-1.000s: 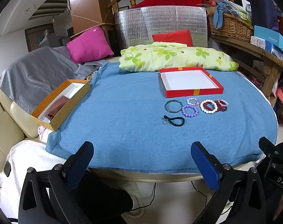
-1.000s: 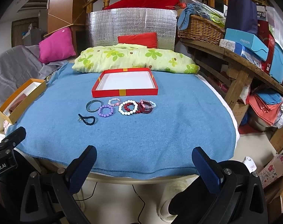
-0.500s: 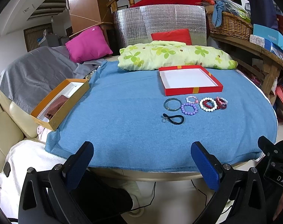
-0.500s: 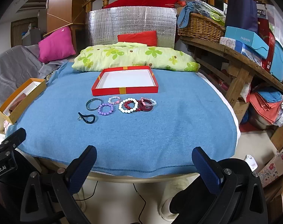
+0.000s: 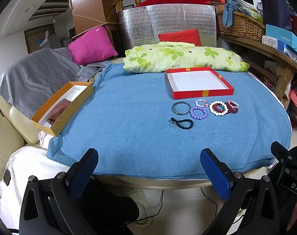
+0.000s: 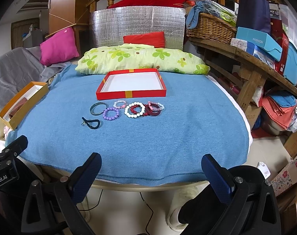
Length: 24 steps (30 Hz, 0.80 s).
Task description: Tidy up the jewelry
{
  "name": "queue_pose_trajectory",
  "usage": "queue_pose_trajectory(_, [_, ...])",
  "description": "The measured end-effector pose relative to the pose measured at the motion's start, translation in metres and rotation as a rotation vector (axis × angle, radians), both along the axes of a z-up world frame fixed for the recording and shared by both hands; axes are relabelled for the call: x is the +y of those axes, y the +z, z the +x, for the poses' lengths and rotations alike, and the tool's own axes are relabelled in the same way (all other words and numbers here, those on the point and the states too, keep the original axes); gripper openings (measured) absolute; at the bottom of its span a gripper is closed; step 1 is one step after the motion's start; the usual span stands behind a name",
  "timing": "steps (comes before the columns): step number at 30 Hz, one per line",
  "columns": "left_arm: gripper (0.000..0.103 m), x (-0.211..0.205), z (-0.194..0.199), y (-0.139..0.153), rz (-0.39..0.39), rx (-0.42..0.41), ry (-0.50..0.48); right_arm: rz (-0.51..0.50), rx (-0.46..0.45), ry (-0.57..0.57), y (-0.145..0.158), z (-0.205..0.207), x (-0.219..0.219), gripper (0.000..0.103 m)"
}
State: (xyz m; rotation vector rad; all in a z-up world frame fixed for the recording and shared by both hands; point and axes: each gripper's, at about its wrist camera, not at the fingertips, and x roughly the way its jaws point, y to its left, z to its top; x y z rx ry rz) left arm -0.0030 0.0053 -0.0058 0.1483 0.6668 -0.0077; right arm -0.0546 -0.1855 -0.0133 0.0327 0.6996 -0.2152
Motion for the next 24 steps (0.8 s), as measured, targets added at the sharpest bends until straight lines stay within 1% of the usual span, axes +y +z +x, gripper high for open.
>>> queue_pose_trajectory(24, [0.103,-0.0019,0.0008,-0.003,0.003,0.011,-0.006,0.004,0.005,-0.003,-0.0024,-0.0003,-0.0018,0.103])
